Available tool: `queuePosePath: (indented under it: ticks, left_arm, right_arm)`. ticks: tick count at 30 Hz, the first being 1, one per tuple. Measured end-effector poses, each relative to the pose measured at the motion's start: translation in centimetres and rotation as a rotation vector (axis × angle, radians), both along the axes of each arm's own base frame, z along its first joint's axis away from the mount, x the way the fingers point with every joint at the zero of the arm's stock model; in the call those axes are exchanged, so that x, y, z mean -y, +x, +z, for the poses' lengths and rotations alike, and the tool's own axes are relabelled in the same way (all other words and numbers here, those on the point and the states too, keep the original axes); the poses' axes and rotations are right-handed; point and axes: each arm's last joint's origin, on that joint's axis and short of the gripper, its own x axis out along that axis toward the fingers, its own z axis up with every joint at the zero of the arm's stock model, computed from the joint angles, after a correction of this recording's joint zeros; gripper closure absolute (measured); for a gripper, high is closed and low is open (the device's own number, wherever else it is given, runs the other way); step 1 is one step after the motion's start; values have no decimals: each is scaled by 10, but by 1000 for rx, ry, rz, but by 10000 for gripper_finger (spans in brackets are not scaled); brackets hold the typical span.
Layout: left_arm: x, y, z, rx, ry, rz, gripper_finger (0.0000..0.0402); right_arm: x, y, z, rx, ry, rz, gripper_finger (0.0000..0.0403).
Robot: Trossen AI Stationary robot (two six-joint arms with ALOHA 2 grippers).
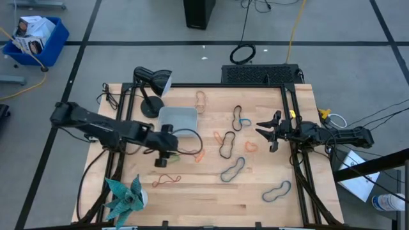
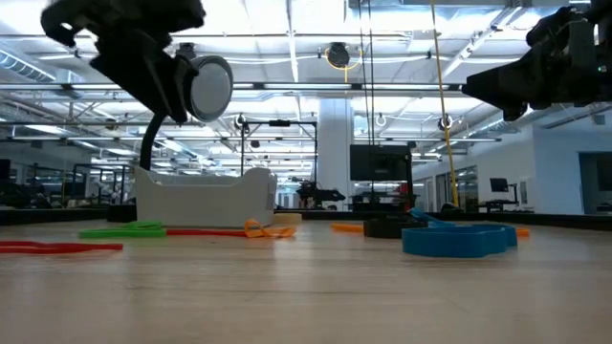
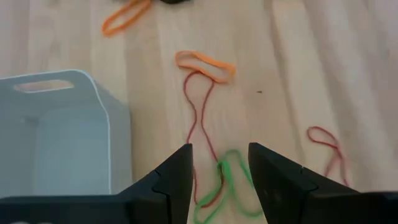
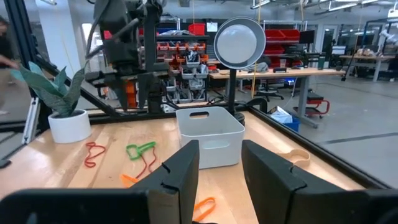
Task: Pick and place rubber bands into bin
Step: Put the top red rubber band into the gray bin
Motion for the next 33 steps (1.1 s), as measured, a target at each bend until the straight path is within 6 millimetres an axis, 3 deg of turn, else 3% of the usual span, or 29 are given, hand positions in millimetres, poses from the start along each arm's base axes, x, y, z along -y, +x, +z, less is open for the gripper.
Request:
queuePosePath:
  ticks: [6, 14, 25, 33]
  left_arm:
    - [-4, 22, -26, -91, -8, 91, 238]
    - [-9, 48, -55, -84, -40, 115, 238]
    - [-8, 62, -98, -178, -27, 124, 238]
    - [-9, 65, -111, -228, -43, 117, 239]
  right_arm:
    - [0, 0, 0, -1, -4, 0, 287]
    - [0, 0, 0, 0, 2, 0, 287]
    - [0, 0, 0, -4, 2, 0, 287]
    - [0, 0, -1, -7, 3, 0, 287]
